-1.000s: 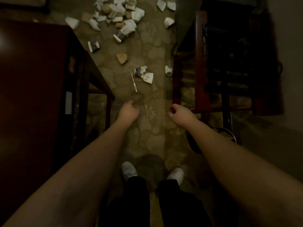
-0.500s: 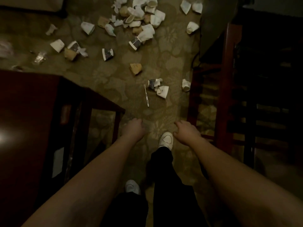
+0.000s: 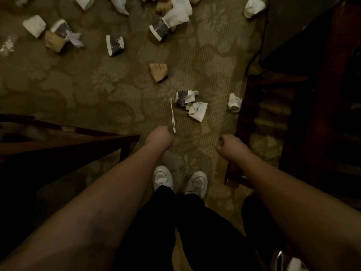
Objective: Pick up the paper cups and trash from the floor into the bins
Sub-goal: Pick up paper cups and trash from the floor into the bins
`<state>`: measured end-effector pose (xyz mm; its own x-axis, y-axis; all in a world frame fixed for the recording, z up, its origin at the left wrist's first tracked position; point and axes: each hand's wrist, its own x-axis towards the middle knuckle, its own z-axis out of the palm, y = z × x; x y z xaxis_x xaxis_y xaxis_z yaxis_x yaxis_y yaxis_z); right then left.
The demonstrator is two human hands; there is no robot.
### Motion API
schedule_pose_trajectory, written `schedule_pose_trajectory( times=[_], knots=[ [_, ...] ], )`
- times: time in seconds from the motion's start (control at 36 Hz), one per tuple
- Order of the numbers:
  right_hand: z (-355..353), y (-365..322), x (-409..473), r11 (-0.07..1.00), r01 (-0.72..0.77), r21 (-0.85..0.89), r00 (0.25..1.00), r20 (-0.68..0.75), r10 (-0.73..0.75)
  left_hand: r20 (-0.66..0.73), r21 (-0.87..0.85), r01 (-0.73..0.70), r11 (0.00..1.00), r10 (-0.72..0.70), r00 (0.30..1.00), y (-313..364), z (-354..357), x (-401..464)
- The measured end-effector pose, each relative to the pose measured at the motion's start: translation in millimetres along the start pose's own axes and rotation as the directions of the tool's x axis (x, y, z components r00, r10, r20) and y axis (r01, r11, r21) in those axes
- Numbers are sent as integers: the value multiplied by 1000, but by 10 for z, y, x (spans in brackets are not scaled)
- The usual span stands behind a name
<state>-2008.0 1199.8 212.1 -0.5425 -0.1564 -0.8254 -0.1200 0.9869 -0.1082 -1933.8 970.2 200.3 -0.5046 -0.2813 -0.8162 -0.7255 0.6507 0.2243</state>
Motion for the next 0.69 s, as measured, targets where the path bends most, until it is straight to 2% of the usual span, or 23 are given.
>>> schedule_pose_trajectory(
  times=[0.11,0.25,0.44,0.56,0.69],
  knots=[
    [121,-68,654,999,-1,34,1000,5,1,-1,-53,44,998,-44,999,1,216,662],
    [217,-231,1461,998,50,32,999,-19,-49,12,-35,72,997,-72,997,-59,494,1423],
    [310,-406,2464,985,154,-77,976,-141,-164,-9,35,-12,999,13,1000,-248,757,2400],
    [372,-432,2883,987,129,-91,977,-161,-143,-40,33,3,999,-1,999,-289,832,2765],
    [539,-397,3095,970,126,-207,961,-219,-171,-122,73,-109,991,118,986,-305,839,2949]
  ],
)
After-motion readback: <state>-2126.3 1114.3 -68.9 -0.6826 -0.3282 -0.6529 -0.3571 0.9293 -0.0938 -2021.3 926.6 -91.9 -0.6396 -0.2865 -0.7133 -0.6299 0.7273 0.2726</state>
